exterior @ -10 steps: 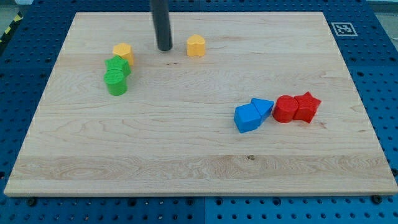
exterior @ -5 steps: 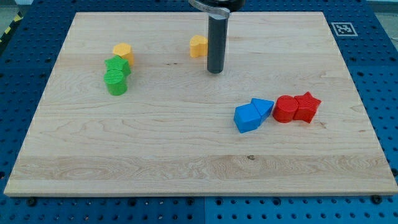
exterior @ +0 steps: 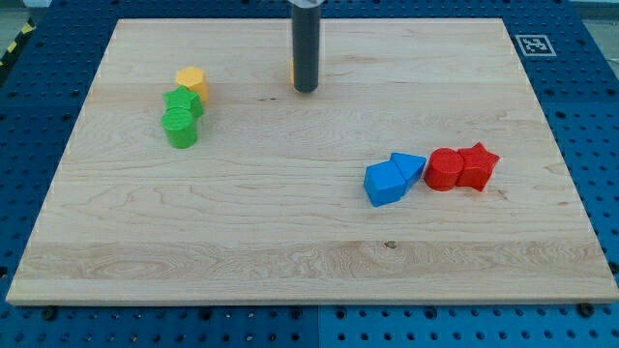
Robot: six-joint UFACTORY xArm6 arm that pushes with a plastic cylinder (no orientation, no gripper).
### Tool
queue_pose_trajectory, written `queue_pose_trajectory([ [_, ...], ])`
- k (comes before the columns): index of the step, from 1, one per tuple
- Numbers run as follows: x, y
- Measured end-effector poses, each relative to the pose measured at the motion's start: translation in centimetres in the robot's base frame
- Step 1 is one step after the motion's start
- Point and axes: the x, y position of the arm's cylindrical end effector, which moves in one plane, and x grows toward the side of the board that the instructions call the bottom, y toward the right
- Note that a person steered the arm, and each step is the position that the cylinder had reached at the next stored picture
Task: Move yellow heart towards yellow hexagon
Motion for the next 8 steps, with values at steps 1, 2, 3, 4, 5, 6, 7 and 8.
queue_pose_trajectory([
  [1, -0.1, 4.1],
  [2, -2.2, 5.3],
  [3, -3.4, 0.9],
  [4, -3.2, -2.1],
  [5, -2.9, -2.2],
  [6, -1.8, -2.2],
  [7, -1.8, -2.2],
  [8, -1.9, -2.1],
])
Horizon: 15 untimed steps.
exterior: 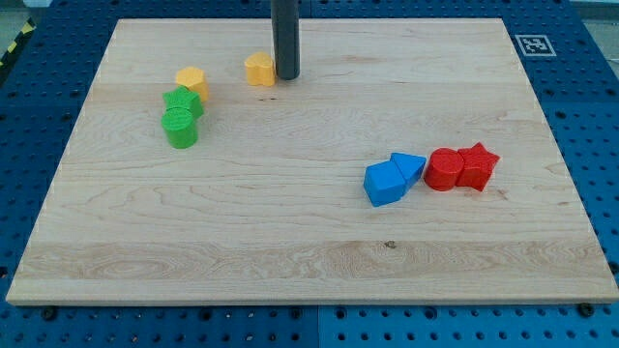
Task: Move yellow heart towards yellow hexagon
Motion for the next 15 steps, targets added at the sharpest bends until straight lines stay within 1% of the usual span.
queue_pose_trajectory([
  [1, -0.1, -3.7],
  [3, -0.9, -4.3],
  [5, -1.5, -6.5],
  [7, -1.3, -5.9],
  [8, 0.8, -3.6],
  [9, 1.4, -5.5],
  [10, 0.6, -7.9],
  [11, -0.3, -7.7],
  [12, -0.3, -6.5],
  [13, -1.2, -5.0],
  [15, -1.8, -4.8],
])
